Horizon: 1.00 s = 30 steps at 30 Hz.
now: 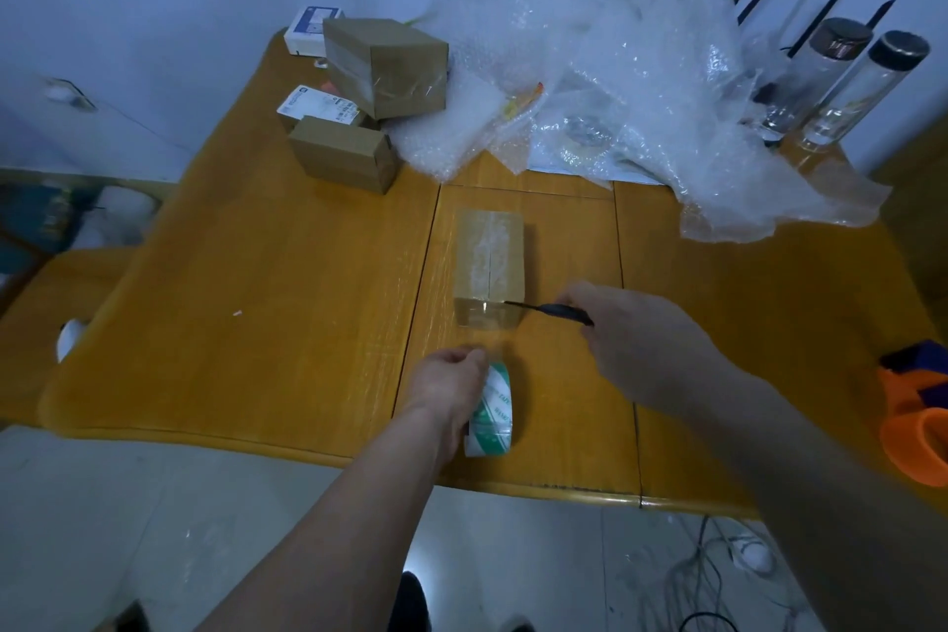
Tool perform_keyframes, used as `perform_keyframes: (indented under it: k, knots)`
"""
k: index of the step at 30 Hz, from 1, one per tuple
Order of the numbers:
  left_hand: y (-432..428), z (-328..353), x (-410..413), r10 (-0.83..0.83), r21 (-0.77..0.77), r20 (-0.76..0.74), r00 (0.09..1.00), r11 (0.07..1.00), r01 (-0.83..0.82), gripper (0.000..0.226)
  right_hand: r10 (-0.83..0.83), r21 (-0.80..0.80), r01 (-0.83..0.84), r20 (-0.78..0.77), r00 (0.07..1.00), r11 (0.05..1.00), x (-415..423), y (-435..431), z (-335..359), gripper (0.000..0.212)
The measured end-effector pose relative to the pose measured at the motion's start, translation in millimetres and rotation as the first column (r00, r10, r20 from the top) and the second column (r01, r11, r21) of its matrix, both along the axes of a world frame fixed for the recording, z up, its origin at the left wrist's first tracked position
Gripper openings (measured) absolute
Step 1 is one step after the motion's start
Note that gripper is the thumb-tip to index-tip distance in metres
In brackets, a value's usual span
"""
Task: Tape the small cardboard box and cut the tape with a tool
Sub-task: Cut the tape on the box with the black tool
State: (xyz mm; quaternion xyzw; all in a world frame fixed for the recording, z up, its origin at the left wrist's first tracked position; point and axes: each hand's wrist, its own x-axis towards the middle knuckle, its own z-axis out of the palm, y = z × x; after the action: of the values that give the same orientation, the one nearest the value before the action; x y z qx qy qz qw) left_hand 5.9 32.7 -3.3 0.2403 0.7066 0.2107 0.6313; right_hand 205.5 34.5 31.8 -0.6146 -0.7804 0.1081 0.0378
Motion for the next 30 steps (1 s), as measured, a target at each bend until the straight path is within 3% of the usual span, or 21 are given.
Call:
perform_keyframes:
  k: [4,10,17,23,30]
  knots:
    - [0,-6,0,0.036,0.024,-0.011,0.999,0.999,-0.035,0.011,0.112,-0.06,-0.108,0.054,0.992,0.992,-7,11,7,0.019]
    - [2,-10,5,0.04,0.05,-0.044,0.998,0.998,-0.038,0.006,0.216,-0.101,-0.2,0.193,0.957,0.975,-22,28,8,0.022]
    - [5,-14,4,-0.008,0.002,0.018,1.0,1.0,0.008,0.024,0.242,-0.176,-0.22,0.11,0.964,0.959,-42,46,-3,0.012]
    - [8,-21,0,-0.016,-0.041,0.07,0.997,0.999,0.019,0.024,0.238,-0.271,-0.207,0.086,0.968,0.94,-43,58,-16,0.006]
    - [8,-26,-2,-0.036,-0.036,0.11,0.993,0.999,0.04,0.029,0.27,-0.368,-0.221,0.089,0.959,0.903,-37,58,-18,0.034]
